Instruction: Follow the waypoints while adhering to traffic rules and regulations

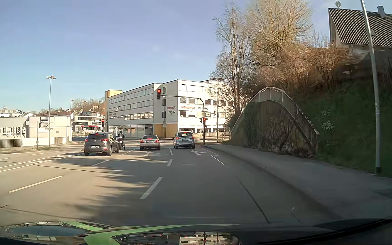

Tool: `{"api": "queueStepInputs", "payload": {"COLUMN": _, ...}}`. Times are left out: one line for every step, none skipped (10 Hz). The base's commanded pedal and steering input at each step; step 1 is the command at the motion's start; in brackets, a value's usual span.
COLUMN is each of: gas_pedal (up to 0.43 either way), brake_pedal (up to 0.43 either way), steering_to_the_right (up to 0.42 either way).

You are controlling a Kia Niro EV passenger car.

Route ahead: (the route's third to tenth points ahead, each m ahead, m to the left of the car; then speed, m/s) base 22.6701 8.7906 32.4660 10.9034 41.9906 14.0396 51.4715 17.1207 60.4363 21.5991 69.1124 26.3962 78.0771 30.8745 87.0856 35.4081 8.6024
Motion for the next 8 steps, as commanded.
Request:
{"api": "queueStepInputs", "payload": {"gas_pedal": 0.0, "brake_pedal": 0.299, "steering_to_the_right": -0.005}}
{"api": "queueStepInputs", "payload": {"gas_pedal": 0.0, "brake_pedal": 0.305, "steering_to_the_right": -0.006}}
{"api": "queueStepInputs", "payload": {"gas_pedal": 0.0, "brake_pedal": 0.305, "steering_to_the_right": -0.007}}
{"api": "queueStepInputs", "payload": {"gas_pedal": 0.0, "brake_pedal": 0.305, "steering_to_the_right": -0.008}}
{"api": "queueStepInputs", "payload": {"gas_pedal": 0.0, "brake_pedal": 0.305, "steering_to_the_right": -0.01}}
{"api": "queueStepInputs", "payload": {"gas_pedal": 0.0, "brake_pedal": 0.305, "steering_to_the_right": -0.012}}
{"api": "queueStepInputs", "payload": {"gas_pedal": 0.0, "brake_pedal": 0.305, "steering_to_the_right": -0.014}}
{"api": "queueStepInputs", "payload": {"gas_pedal": 0.0, "brake_pedal": 0.305, "steering_to_the_right": -0.016}}
